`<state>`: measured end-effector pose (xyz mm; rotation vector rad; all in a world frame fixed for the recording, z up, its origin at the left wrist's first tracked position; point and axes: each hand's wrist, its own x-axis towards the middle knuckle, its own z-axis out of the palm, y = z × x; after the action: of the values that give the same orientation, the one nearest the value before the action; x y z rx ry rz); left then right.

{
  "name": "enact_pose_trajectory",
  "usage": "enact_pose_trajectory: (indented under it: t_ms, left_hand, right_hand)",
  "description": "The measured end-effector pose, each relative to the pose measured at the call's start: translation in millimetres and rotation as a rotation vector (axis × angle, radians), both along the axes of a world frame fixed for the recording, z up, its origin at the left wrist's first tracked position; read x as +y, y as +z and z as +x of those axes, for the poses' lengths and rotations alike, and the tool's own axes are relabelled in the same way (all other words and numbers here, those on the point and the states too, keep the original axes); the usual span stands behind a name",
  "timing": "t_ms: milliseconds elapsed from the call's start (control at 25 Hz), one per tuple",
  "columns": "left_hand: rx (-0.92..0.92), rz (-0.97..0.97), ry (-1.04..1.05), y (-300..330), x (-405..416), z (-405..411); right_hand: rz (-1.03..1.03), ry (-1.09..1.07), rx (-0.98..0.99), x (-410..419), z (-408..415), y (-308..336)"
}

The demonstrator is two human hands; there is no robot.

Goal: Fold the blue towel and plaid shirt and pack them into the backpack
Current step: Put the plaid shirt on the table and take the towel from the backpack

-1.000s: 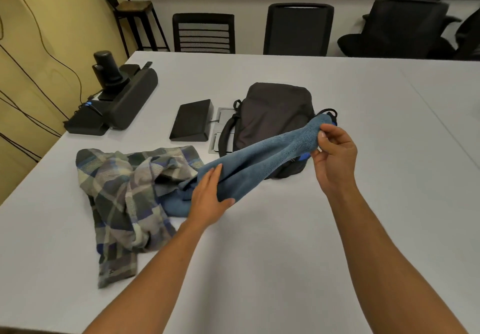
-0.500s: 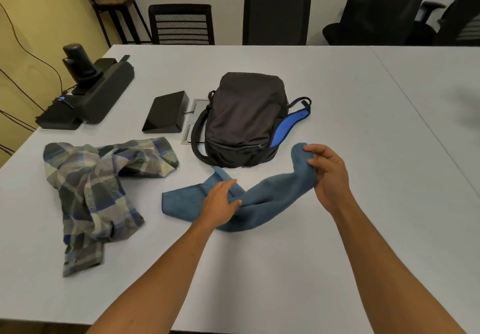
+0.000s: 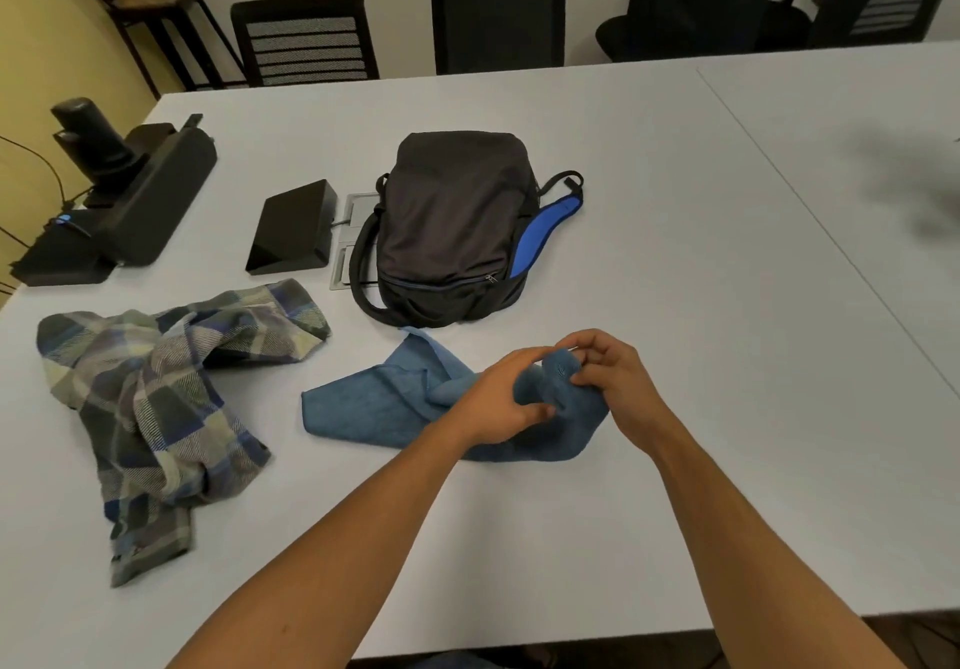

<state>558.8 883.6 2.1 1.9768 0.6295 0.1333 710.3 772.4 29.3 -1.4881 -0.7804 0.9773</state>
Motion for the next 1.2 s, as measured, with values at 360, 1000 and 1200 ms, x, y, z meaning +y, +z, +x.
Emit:
enact_pose_trajectory:
  t_ms: [360,1000,1200]
  left_hand:
    - [-0.118,0.0,0.019,14.7,-2.7,8.0]
    - [0.141,0.524,0.262,38.0,33.8,-25.5]
    - [0.001,0.553,0.448,52.3,51.6,-36.9]
  right_hand:
    - [0.022,0.106,0.006,-17.1,5.8,2.3]
    - [0.264,-0.319,-0.191,-26.5,66.1,51.8]
    - [0.204,-0.425,-0.251,-38.8,81.8,60.1]
